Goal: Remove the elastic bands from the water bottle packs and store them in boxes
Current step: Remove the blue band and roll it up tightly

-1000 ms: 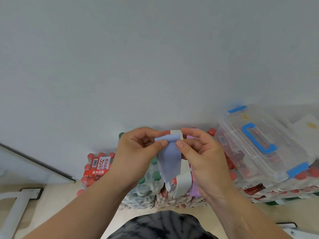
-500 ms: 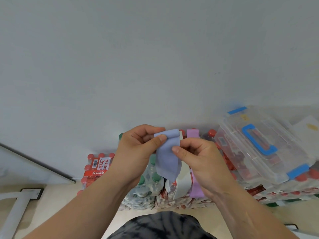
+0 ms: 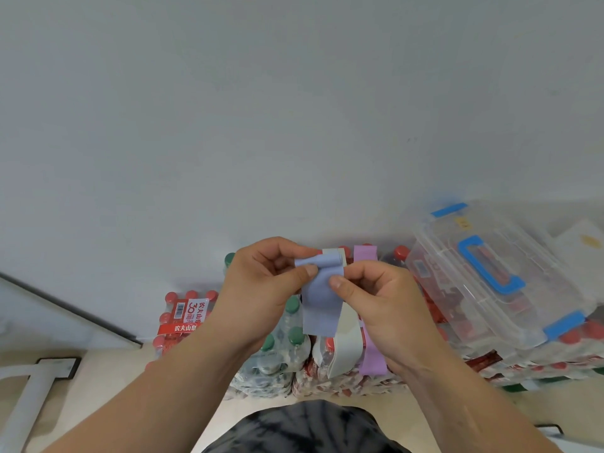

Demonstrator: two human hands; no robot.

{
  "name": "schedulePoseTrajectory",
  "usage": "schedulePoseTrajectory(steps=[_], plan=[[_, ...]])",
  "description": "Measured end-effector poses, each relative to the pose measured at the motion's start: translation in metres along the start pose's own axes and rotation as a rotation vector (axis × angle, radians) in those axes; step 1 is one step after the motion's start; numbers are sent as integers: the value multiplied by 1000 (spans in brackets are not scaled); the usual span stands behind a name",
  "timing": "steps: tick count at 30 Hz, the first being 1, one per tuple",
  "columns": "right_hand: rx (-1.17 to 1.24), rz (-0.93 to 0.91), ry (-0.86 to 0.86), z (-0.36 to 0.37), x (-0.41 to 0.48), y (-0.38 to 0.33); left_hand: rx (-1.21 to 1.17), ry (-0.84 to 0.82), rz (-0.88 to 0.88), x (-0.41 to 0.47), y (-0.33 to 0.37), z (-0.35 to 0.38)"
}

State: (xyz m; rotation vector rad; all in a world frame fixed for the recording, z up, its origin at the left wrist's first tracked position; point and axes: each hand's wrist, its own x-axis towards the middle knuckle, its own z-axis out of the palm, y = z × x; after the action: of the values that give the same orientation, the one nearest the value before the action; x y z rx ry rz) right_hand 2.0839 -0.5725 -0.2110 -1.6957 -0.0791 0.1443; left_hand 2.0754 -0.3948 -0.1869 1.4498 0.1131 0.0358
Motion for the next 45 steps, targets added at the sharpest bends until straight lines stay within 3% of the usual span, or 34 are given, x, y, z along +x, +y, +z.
schedulePoseTrajectory(steps=[12, 20, 28, 40, 45], plan=[[44, -52, 84, 3, -5, 0, 66, 31, 13, -4, -2, 0], [61, -54, 159, 5, -7, -2, 275, 20, 106, -8, -5, 4], [66, -34, 182, 5, -12, -4, 131, 7, 50, -9, -3, 3], [151, -67, 179, 0, -16, -4, 211, -35, 107, -12, 1, 9], [217, -108, 171, -17, -24, -7, 42, -89, 38, -15, -2, 21]])
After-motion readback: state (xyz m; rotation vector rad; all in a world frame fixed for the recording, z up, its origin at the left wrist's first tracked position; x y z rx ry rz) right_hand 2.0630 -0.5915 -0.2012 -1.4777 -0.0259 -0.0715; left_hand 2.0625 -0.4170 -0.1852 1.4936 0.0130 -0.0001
